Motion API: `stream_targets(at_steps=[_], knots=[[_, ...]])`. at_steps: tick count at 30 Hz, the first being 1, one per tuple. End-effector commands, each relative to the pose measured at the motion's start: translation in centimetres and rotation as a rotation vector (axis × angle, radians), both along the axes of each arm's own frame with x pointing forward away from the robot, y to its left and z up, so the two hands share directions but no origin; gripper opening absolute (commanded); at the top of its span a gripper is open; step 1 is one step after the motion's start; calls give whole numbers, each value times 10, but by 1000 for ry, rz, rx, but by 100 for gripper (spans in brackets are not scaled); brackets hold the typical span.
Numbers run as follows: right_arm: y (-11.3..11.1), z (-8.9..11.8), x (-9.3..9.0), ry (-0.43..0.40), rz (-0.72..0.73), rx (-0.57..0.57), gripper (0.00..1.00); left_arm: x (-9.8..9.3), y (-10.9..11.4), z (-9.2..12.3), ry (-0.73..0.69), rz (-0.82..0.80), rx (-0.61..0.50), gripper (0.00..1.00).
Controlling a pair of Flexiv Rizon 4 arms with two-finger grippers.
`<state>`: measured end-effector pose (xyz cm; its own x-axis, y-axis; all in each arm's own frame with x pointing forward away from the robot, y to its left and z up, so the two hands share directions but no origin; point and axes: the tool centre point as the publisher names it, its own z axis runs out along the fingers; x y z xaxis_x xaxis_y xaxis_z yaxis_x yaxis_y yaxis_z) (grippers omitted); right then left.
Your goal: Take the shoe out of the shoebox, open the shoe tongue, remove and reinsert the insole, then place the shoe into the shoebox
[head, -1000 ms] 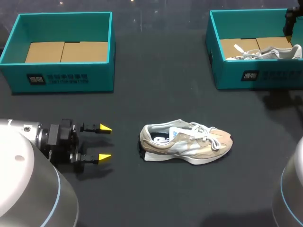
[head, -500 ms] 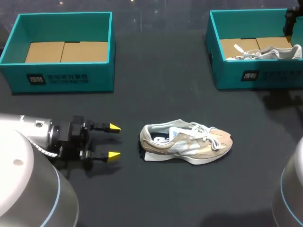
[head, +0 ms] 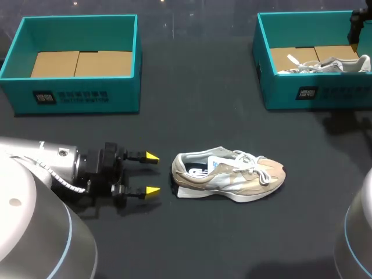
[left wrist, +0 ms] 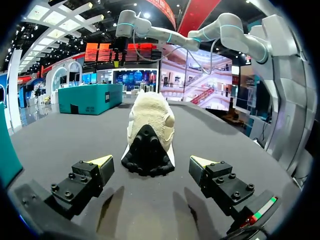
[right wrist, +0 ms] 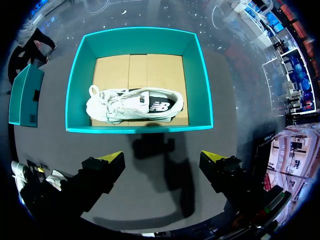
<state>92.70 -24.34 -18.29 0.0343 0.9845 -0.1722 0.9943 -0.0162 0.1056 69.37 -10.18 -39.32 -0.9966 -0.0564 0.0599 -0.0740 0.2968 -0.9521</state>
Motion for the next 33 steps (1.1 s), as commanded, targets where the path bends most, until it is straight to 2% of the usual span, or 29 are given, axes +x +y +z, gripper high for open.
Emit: stream_targets(at_steps=[1,33], knots=[[0,0,-1,-1,0,-1,100,4,-11,-6,2,0,5,100],[0,0,-1,-1,0,-1,100,13,-54,-20,21,-32,14,100]])
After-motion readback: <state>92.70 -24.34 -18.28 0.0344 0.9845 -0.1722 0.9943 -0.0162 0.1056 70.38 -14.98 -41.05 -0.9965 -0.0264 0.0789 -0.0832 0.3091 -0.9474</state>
